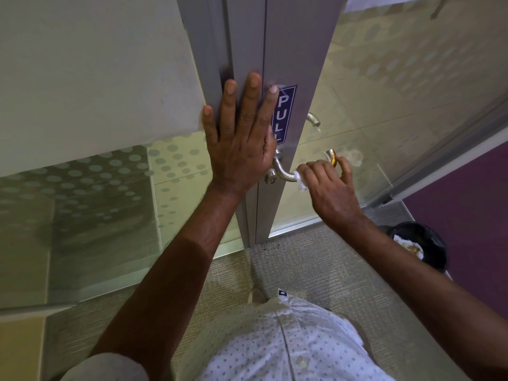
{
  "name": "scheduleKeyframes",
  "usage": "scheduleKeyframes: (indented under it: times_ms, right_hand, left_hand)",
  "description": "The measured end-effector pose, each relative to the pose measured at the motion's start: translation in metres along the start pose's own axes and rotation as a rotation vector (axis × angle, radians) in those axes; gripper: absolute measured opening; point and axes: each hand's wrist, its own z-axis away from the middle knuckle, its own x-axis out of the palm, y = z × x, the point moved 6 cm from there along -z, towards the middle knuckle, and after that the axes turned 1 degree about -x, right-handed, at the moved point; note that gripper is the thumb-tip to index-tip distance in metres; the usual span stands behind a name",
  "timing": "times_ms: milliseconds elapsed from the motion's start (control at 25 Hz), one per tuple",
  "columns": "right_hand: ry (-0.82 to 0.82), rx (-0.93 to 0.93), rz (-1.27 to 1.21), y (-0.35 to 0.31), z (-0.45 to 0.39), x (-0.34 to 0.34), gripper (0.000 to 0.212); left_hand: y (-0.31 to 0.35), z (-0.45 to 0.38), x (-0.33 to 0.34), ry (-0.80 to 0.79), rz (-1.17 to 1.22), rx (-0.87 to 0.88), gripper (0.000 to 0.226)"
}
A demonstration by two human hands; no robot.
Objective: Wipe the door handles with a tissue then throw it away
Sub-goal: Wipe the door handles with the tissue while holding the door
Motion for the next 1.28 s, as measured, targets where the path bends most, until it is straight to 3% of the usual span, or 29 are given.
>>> scheduleKeyframes:
  times_ms: [240, 520, 600, 760, 960, 1120, 1280]
  right_hand:
    - [-0.053, 0.045, 0.068, -0.005, -0.016, -0.006, 0.009]
    - [-0.3, -0.158, 0.019, -0.002, -0.038, -0.014, 0.032]
    - [-0.269, -0.141, -0.028, -0.01, -0.038, -0.014, 0.031]
    - [-0.074, -0.042, -0.062, -0.032, -0.028, -0.007, 0.005]
    - [0.063, -0.082, 0.062, -0.011, -0.011, 0.001, 0.024]
    - [0.068, -0.158, 0.016, 0.0, -0.021, -0.001, 0.008]
    - [-0.125, -0.316, -0.047, 0.004, -0.042, -0.003, 0.045]
  left_hand:
    - [0.001, 0.0, 0.0, 0.008, -0.001, -0.001, 0.054]
    - [0.001, 0.001, 0.001, 0.032, -0.011, -0.013, 0.056]
    - [0.001, 0.001, 0.002, 0.036, -0.02, -0.015, 0.056]
    - [0.0, 0.003, 0.003, 0.043, -0.044, -0.016, 0.058]
    - [0.001, 0.003, 0.004, 0.036, -0.058, -0.01, 0.058]
    - [-0.001, 0.003, 0.007, 0.039, -0.076, -0.016, 0.058]
    - [-0.001, 0.004, 0.009, 0.048, -0.099, -0.032, 0.057]
